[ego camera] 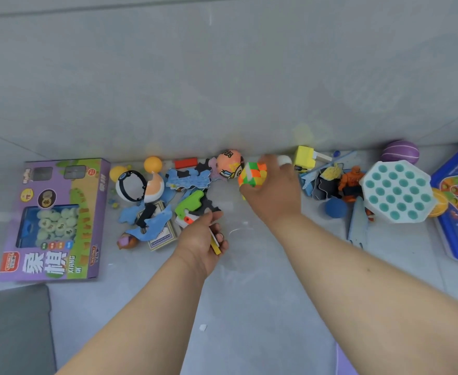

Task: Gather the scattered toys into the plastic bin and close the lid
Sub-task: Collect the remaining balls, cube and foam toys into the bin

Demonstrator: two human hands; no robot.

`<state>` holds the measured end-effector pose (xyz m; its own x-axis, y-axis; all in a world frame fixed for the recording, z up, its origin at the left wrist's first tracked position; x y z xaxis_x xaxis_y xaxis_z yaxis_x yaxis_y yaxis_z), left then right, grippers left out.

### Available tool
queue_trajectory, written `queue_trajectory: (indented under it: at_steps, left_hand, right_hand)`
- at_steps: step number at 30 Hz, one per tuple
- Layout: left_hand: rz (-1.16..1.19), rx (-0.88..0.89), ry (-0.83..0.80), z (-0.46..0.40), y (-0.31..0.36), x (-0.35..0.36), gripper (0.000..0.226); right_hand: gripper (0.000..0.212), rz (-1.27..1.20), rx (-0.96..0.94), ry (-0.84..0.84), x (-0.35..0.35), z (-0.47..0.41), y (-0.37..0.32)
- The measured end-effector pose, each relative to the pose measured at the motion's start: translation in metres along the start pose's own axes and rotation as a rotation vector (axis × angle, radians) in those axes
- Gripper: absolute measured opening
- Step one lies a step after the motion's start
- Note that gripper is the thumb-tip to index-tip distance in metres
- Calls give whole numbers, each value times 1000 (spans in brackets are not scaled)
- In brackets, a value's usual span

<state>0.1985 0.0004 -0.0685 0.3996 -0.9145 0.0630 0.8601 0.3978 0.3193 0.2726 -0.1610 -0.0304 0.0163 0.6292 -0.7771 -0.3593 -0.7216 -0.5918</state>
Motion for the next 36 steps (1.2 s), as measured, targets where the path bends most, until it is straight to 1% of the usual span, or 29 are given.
queue_trajectory:
  at_steps: [1,3,5,6,7,9,10,11,12,14,15,17,19,20,21,23,25,28,29,30,31,32,33,35,36]
  left_hand:
    - [9,13,-14,1,0,2,33]
    - [38,44,-85,2,1,5,50]
    - [97,78,-208,4,2,8,69]
    - [132,92,-255,5,3,9,75]
    - [164,96,-290,6,4,8,74]
    - [205,82,-325,5,5,4,66]
    - [227,71,-346,5,5,2,64]
    - [252,55,-381,6,4,1,63]
    - [279,40,-413,7,4,1,64]
    - [328,28,-446,7,4,-1,65]
    - [353,26,-450,6,4,-2,66]
    - [400,18,-445,5,5,-6,67]
    - [439,21,-427,6,7,-10,68]
    - [454,22,-411,6,8,-12,69]
    - [470,23,-390,6,8,-13,70]
    - [494,27,-353,5,8,-15,71]
    - [511,30,-320,5,7,-15,72]
    - [542,41,-311,8,8,-12,73]
    - [560,46,-317,9,9,-10,72]
    - [576,52,-322,10,10,-8,71]
    - [586,56,-338,11,12,-4,70]
    - [589,59,-356,13,14,-1,70]
    - [591,58,-396,16,17,5,72]
    - [587,60,-473,23,21,15,74]
    - [580,69,-487,26,23,18,70]
  right_hand:
    - [51,-175,27,20,1,12,-2]
    - [49,-462,70,-44,9,35,-10]
    - [42,-601,62,-186,22,51,-22]
    - [37,-598,24,-248,27,58,-28]
    - [39,-544,-33,-246,29,61,-31]
    - [51,-365,-145,-79,22,50,-32]
    - [48,-261,-195,11,18,37,-33]
    - [38,-156,-229,58,16,22,-34]
    - [33,-21,-278,39,19,6,-37]
    - [49,278,-401,-128,35,-17,-47]
    - [55,392,-430,-199,42,-24,-50]
    - [57,526,-438,-230,45,-31,-50]
    - [57,548,-378,-228,41,-31,-42]
    - [57,504,-336,-220,38,-29,-36]
    - [55,391,-279,-203,36,-27,-29]
    - [47,-19,-114,-148,28,-16,-19]
    - [40,-429,18,-132,25,2,-17]
    - [32,-969,168,-180,24,27,-21]
    - [30,-1129,199,-198,23,35,-23]
    - [31,-1238,198,-205,21,42,-26]
    - [33,-1282,163,-199,17,49,-29]
    - [35,-1256,97,-172,12,57,-33]
    - [35,-1177,0,-131,6,64,-36]
    - [32,-919,-214,-60,-2,78,-46]
    - [31,-760,-307,-29,-3,82,-48]
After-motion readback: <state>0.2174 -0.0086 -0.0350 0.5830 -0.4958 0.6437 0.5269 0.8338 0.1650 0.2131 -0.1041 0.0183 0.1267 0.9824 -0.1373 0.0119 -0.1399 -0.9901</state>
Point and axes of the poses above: each hand's wrist, its own z-axis away from the middle knuckle, its own x-axis out of the palm, y = z × x, the point moved 6 cm from there along -z, towards the middle knuckle, and after that the axes turned 3 degrees about -x, right-handed, at the moved point
